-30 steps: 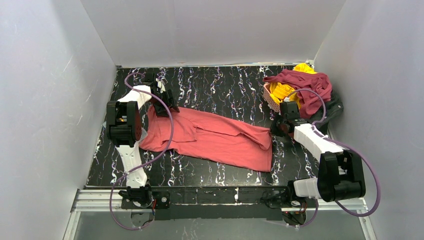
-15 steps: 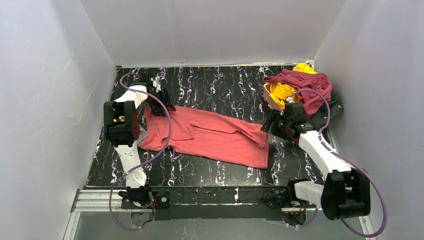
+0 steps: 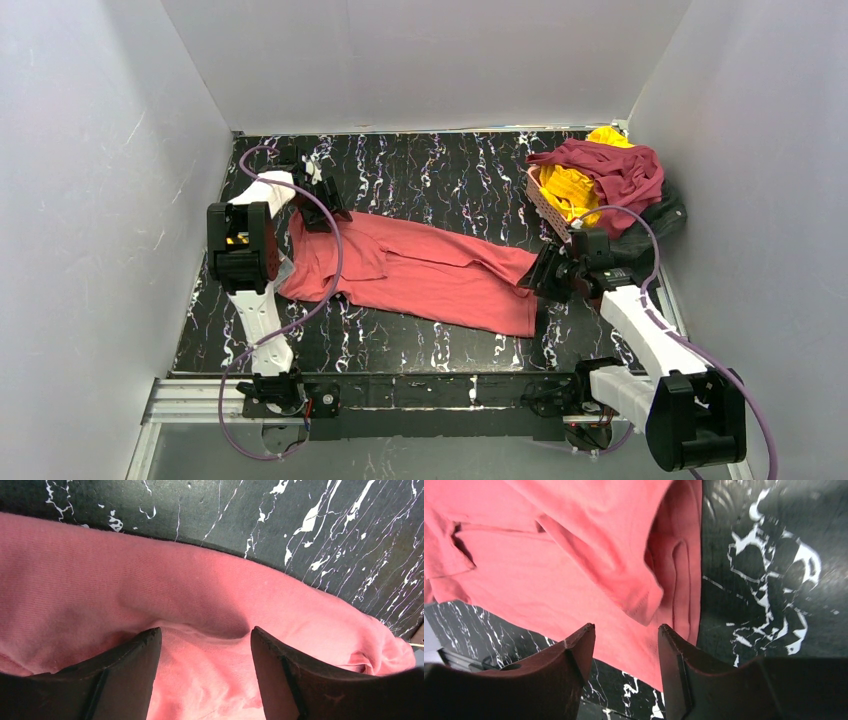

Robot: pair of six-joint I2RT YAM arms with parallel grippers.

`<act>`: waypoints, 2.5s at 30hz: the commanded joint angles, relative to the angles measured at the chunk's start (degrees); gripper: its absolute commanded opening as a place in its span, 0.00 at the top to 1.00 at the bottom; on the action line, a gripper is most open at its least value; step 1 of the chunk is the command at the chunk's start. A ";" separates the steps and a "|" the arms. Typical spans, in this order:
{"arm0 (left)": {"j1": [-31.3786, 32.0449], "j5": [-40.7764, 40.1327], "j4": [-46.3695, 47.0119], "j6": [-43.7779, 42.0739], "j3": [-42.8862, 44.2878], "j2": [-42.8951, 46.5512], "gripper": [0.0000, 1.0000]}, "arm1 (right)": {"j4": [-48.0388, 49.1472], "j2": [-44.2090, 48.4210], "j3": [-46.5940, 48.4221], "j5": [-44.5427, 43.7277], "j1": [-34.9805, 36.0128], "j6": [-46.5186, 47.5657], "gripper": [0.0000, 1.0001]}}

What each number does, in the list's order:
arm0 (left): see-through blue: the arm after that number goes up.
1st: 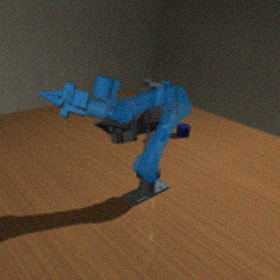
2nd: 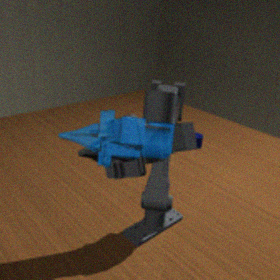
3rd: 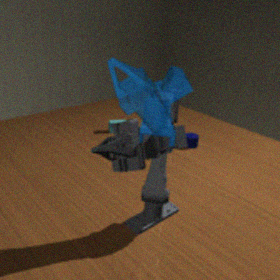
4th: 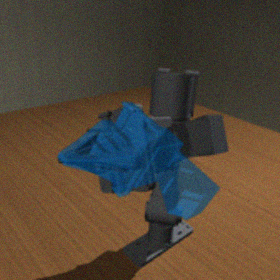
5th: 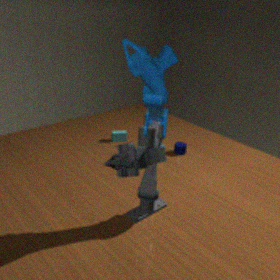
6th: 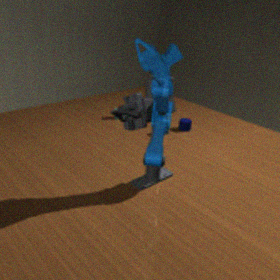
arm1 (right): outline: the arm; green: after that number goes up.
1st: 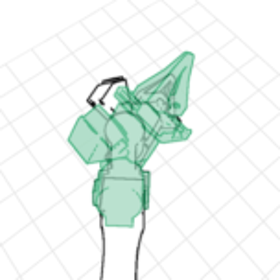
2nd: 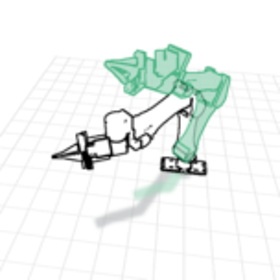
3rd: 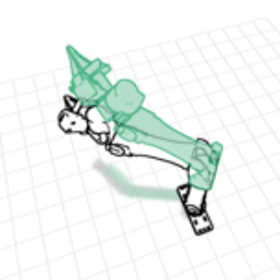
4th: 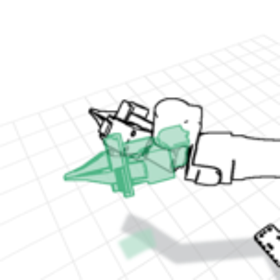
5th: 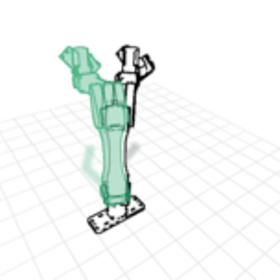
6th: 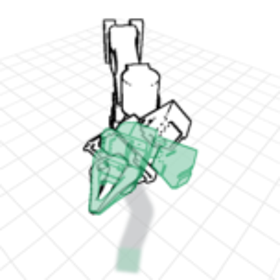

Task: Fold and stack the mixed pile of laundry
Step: Fold the T-shirt at the center of the board.

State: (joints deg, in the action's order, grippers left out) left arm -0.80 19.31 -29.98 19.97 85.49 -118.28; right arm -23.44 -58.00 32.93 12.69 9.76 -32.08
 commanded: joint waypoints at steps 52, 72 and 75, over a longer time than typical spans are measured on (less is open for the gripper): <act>9.95 -9.33 -9.75 -6.55 -13.01 7.99 0.32 | 0.23 -30.01 33.29 -18.67 1.19 31.75 0.99; 8.29 -14.66 -11.09 -7.92 -12.60 10.13 0.32 | -6.57 -19.09 23.80 -13.34 2.68 26.36 0.99; 7.88 -14.05 -11.15 -7.88 -12.32 10.21 0.32 | -10.05 -19.39 22.71 -11.53 4.84 24.65 0.99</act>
State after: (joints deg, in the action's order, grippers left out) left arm 8.73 10.22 -39.05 14.00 73.36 -108.44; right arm -27.40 -78.17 57.17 -1.26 12.47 -3.86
